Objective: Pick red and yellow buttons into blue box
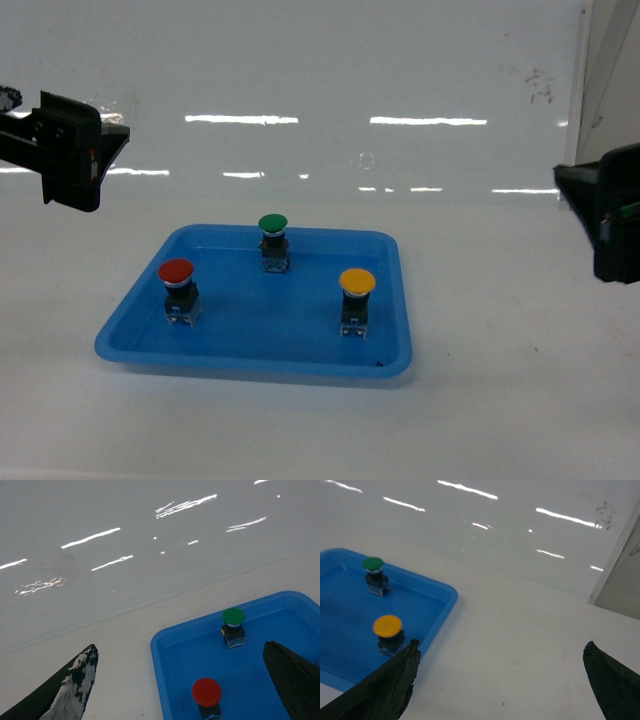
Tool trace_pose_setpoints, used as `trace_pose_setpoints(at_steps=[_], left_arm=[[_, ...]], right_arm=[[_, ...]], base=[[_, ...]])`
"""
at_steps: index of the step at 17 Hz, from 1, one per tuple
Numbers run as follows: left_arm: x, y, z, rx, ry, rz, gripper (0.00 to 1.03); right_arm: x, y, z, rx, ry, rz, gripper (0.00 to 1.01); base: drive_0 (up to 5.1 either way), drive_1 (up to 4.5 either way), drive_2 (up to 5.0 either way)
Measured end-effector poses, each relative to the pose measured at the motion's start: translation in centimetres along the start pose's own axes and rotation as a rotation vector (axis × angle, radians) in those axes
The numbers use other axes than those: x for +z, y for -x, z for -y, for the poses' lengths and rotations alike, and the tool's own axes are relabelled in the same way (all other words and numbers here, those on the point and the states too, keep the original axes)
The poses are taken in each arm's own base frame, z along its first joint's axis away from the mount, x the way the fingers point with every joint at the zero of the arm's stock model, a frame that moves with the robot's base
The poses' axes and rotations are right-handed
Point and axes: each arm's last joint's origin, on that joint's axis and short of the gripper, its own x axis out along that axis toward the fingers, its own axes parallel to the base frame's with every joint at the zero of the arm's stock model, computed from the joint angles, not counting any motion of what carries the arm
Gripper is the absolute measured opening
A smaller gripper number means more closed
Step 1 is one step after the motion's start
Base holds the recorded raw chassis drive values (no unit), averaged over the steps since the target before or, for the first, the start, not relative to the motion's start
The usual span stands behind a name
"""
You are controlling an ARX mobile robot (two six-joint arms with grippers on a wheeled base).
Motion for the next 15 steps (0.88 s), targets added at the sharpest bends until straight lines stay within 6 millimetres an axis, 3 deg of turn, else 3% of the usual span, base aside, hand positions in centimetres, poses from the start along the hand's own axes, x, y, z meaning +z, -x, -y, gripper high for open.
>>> trace_pose_setpoints(at_steps=[4,11,14,15], left_arm=[[0.2,-3.6,0.0,-0.014,-0.009,-0.088,0.98],[0.1,-3.6,0.1,-0.001,-0.034,-0.095,0.98],[0.1,-3.6,0.1,-0.001,-0.041,-0.095,0.98],[0.1,-3.6,0.1,-0.001,-0.041,-0.095,0.98]], right_arm=[[0.2,-3.5,0.2,-0.019,0.051,-0.081,0.98],[-0.5,-3.8,0.2,-0.035,0.076,-0.122,0.98],[-2.7,-6.7,-1.1,0.083,0.124,-0.316,0.98],[-2.6,-7.2,-1.5,0.113,0.153,-0.319,0.98]], base=[[0.0,0.0,0.0],[0.0,0.0,0.0],[0.0,0.0,0.0],[0.0,0.0,0.0]])
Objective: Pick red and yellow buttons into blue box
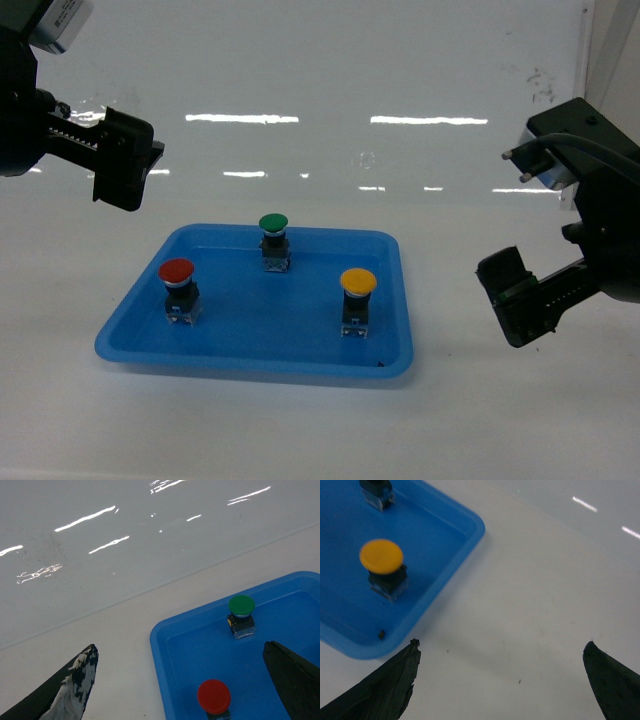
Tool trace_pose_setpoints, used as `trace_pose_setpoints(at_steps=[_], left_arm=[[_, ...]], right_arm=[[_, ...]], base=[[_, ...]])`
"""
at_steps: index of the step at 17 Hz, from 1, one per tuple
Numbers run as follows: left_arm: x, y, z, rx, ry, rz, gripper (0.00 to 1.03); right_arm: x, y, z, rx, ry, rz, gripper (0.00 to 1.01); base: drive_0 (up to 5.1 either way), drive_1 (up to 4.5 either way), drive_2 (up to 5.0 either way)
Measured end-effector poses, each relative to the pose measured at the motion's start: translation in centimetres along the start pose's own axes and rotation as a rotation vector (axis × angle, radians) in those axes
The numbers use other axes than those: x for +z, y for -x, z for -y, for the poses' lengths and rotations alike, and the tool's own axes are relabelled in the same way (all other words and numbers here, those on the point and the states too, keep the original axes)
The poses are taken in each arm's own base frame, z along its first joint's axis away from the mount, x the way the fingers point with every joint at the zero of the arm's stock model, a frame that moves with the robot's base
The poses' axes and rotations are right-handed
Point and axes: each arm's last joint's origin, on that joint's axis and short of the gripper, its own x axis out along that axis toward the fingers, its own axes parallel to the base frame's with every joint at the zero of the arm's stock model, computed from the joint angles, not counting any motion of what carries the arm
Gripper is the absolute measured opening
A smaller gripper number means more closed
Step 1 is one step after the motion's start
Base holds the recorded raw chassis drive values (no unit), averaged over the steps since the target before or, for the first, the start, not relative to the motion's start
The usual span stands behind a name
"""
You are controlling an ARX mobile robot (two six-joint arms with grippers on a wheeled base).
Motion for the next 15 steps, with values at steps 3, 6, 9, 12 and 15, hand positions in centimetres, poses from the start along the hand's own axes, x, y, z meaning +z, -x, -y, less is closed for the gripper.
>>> trace_pose_setpoints(at_steps=[3,6,9,12,15], left_arm=[[0.0,0.0,0.0,0.0,0.0,0.0,0.98],[0.0,0.0,0.0,0.001,0.0,0.001,0.98],[0.0,0.0,0.0,0.0,0.0,0.0,0.98],[0.0,0.0,0.0,0.001,0.0,0.001,0.98],[0.0,0.0,0.0,0.001,0.0,0.001,0.98]], right_arm=[[3.6,-0.3,-0.4,0.061,0.049,0.114,0.98],[3.1,-2.2,-1.2,0.16,0.033,0.029,0.98],[3.0,-2.9,-1.6,0.193,0.023,0.019,0.98],[3.2,-2.9,-1.5,0.191,0.018,0.025,0.98],[2.1,-3.1,-1.0,0.226,0.011,-0.025,0.98]], base=[[0.0,0.0,0.0],[0.0,0.0,0.0],[0.0,0.0,0.0],[0.0,0.0,0.0],[0.0,0.0,0.0]])
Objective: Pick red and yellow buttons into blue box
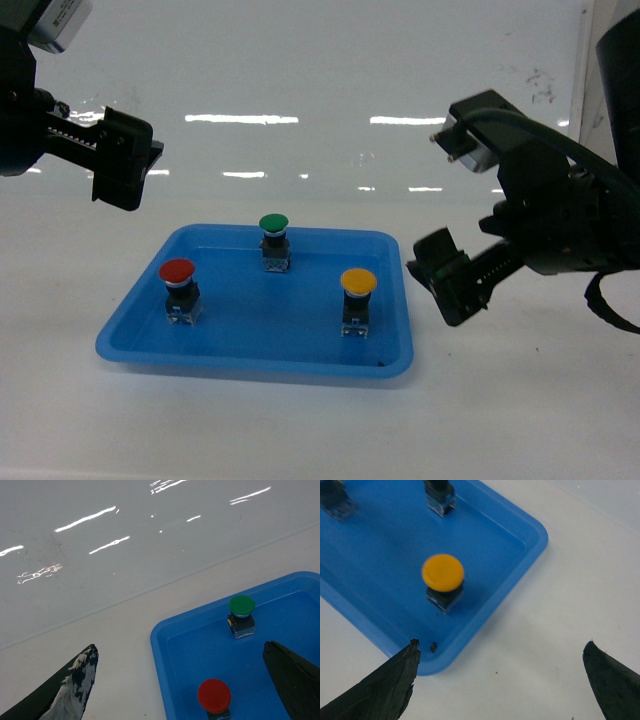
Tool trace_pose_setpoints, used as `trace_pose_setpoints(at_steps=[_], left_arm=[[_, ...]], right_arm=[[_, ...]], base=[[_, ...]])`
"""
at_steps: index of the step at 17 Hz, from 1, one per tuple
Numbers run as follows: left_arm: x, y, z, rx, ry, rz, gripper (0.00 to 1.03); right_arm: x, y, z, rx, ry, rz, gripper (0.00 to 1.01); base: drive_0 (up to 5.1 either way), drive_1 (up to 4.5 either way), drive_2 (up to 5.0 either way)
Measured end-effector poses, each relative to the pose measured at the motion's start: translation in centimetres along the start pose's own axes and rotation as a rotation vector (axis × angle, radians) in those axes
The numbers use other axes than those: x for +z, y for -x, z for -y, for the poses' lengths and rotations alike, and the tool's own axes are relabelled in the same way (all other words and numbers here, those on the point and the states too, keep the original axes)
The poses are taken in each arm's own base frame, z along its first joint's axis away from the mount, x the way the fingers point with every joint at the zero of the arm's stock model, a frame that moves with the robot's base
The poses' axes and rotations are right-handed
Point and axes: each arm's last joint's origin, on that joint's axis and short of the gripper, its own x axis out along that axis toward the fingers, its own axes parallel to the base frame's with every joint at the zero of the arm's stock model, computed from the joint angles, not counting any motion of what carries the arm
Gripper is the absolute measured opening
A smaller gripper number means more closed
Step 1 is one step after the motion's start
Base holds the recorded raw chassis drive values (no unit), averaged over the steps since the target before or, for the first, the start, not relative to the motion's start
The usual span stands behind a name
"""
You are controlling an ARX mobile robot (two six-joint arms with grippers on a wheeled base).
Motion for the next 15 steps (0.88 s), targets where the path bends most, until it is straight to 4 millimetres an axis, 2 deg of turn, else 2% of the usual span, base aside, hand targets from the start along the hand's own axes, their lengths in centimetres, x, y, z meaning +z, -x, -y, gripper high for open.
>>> trace_pose_setpoints(at_steps=[2,3,6,9,15], left_arm=[[0.0,0.0,0.0,0.0,0.0,-0.001,0.98],[0.0,0.0,0.1,-0.003,-0.001,0.001,0.98],[0.0,0.0,0.1,-0.003,-0.001,0.0,0.98],[0.0,0.0,0.0,-0.001,-0.001,0.0,0.98],[0.0,0.0,0.1,-0.002,-0.001,0.001,0.98]], right_arm=[[-0.6,-2.1,-0.5,0.052,0.001,-0.036,0.98],[1.1,-3.2,-2.1,0.119,0.036,-0.006,0.98],[1.5,-4.4,-3.7,0.182,0.058,-0.012,0.98],[0.7,-6.0,-3.8,0.186,0.08,-0.034,0.98],[0.7,-6.7,-3.6,0.171,0.102,-0.029,0.98]], base=[[0.0,0.0,0.0],[0.0,0.0,0.0],[0.0,0.0,0.0],[0.0,0.0,0.0],[0.0,0.0,0.0]])
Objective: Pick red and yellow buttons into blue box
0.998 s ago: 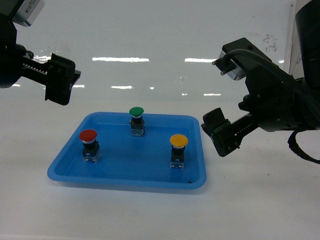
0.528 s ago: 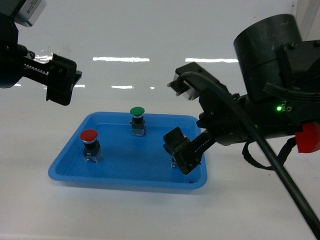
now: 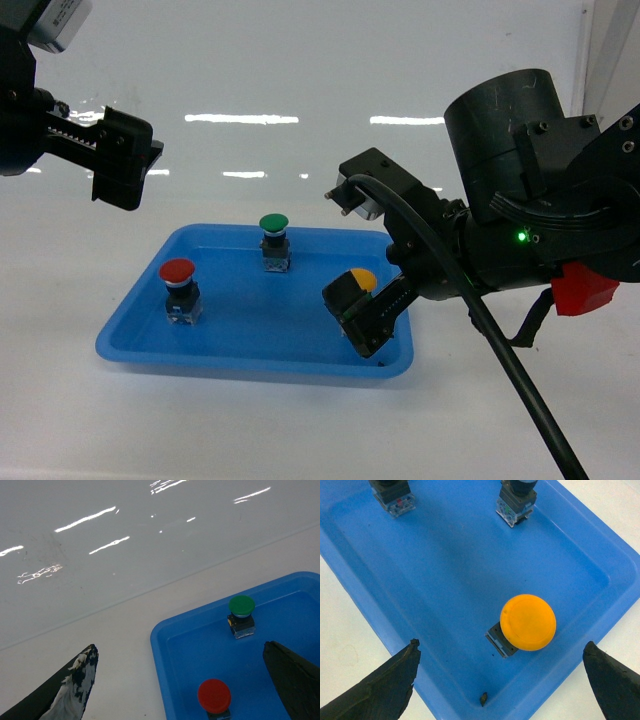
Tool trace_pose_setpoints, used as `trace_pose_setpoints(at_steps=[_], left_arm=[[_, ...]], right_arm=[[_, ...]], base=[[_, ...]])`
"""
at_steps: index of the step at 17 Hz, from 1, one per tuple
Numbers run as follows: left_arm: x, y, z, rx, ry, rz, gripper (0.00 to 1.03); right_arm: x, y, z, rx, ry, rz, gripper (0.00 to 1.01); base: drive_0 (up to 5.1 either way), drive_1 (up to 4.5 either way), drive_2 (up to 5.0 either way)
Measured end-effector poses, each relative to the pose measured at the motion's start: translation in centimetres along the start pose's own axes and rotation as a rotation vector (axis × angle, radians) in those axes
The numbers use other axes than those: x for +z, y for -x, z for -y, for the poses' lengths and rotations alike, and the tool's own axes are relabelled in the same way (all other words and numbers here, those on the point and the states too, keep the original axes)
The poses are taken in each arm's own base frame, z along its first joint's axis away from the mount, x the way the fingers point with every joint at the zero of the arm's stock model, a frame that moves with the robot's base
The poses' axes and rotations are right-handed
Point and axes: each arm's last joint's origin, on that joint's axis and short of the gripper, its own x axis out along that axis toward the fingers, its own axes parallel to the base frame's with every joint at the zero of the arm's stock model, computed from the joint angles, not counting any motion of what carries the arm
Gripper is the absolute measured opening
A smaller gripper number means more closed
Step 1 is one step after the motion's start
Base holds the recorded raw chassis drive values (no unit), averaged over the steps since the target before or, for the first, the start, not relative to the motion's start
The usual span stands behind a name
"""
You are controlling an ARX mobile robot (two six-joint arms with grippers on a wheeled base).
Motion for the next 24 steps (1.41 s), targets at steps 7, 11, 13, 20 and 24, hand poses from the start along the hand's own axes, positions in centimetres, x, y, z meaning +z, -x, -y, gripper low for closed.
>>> trace_pose_setpoints(at_steps=[7,11,13,20,24], left_arm=[[0.0,0.0,0.0,0.001,0.0,-0.001,0.98],[0.0,0.0,0.0,0.001,0.0,0.0,0.98],[0.0,0.0,0.0,0.001,0.0,0.0,0.98],[0.0,0.0,0.0,0.002,0.0,-0.001,0.98],[0.0,0.0,0.0,0.002,0.0,-0.001,0.98]], right_arm=[[-0.3,-1.9,0.9,-0.027,0.028,-0.015,0.98],[-1.4,-3.3,1.3,-0.029,0.032,-0.065,0.98],[-1.7,-3.7,1.5,-0.031,0.033,-0.079,0.98],[-0.4,-5.7,1.7,-0.014,0.042,-0.092,0.98],[0.1,-6.6,1.0,0.0,0.062,-0.085,0.98]], base=[[0.0,0.0,0.0],[0.0,0.0,0.0],[0.0,0.0,0.0],[0.0,0.0,0.0],[0.0,0.0,0.0]])
